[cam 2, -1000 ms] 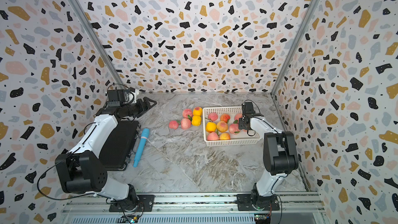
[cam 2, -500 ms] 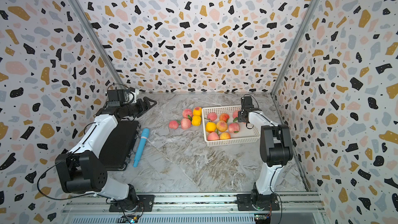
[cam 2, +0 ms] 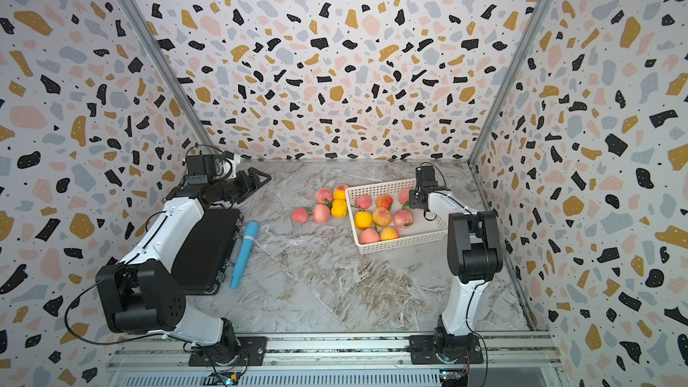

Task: Put the peaches into the basket
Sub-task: Place the peach in the basket.

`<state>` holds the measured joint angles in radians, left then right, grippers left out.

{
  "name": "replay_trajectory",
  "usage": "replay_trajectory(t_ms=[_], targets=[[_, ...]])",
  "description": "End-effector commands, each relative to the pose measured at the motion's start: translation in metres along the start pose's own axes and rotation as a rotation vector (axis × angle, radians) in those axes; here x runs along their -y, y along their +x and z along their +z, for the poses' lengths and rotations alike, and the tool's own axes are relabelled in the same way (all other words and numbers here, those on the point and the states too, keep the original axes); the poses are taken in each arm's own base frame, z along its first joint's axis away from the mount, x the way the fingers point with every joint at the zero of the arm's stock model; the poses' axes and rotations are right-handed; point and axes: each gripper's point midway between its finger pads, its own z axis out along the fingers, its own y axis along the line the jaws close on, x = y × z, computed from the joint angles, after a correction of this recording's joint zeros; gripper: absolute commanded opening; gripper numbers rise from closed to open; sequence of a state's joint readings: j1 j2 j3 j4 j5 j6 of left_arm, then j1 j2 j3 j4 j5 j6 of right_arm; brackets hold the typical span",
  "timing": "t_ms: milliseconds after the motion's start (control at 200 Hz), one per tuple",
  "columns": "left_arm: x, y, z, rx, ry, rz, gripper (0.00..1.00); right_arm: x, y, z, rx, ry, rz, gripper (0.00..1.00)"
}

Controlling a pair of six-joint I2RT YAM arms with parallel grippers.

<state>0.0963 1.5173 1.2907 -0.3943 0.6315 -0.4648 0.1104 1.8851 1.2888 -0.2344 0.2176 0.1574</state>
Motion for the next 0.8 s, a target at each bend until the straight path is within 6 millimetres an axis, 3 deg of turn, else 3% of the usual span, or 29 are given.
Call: replay_trajectory(t_ms=[0, 365, 531, 796], targets=[[0.001, -0.002, 0.002, 0.004, 0.022, 0.008, 0.86, 0.005, -0.01, -0.022, 0.049, -0.004, 0.031, 0.76], [0.002, 0.009, 0.012, -0.04, -0.025, 0.057, 0.86, 0.01, 0.0, -0.073, 0.104, -0.059, 0.093, 0.83], [0.017, 0.025, 0.024, -0.087, -0.052, 0.148, 0.86, 0.01, 0.015, -0.092, 0.127, -0.095, 0.13, 0.83], [0.06, 0.054, 0.076, -0.199, -0.107, 0.375, 0.85, -0.002, 0.039, -0.113, 0.169, -0.211, 0.187, 0.82]])
